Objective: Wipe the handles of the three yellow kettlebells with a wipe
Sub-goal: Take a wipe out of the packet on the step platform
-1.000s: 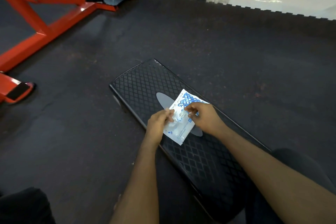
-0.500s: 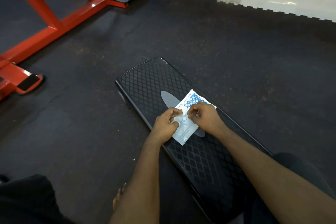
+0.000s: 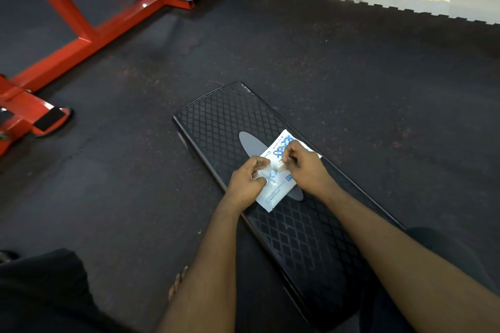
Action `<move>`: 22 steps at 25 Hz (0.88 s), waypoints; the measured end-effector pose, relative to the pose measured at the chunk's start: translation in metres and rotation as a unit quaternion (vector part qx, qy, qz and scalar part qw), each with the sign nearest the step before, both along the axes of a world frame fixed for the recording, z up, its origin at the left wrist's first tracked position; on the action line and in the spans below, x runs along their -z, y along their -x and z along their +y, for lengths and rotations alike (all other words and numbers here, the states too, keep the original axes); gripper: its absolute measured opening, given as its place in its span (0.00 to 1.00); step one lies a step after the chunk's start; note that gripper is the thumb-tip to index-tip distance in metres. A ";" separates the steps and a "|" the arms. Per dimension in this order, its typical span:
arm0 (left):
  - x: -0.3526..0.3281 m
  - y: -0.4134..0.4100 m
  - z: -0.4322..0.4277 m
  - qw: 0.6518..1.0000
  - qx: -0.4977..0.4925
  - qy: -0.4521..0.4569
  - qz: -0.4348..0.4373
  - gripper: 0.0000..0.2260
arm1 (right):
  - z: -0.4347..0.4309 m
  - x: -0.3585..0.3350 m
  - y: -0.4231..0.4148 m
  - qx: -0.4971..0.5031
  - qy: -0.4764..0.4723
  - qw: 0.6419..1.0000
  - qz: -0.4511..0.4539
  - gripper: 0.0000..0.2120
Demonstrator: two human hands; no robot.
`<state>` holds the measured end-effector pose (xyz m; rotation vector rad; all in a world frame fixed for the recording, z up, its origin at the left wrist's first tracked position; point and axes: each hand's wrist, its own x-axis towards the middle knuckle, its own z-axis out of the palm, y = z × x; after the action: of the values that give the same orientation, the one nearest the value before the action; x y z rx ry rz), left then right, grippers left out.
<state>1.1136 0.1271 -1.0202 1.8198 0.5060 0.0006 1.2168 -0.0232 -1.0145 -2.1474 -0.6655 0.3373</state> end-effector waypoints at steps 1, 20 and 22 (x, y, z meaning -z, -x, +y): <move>0.001 0.000 0.000 1.000 -0.002 0.002 -0.001 0.20 | 0.000 -0.001 0.000 -0.011 0.012 1.000 0.009 0.05; -0.013 -0.001 0.018 0.986 -0.083 0.126 -0.072 0.18 | -0.010 -0.023 -0.008 0.177 -0.118 0.965 0.151 0.05; -0.020 0.000 0.021 0.979 -0.124 0.127 -0.096 0.12 | -0.016 -0.026 -0.010 0.186 -0.135 0.962 0.149 0.04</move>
<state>1.1134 0.1480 -0.9999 1.4807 0.5652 0.2680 1.2266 -0.0390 -0.9889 -1.8580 -0.1201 0.3345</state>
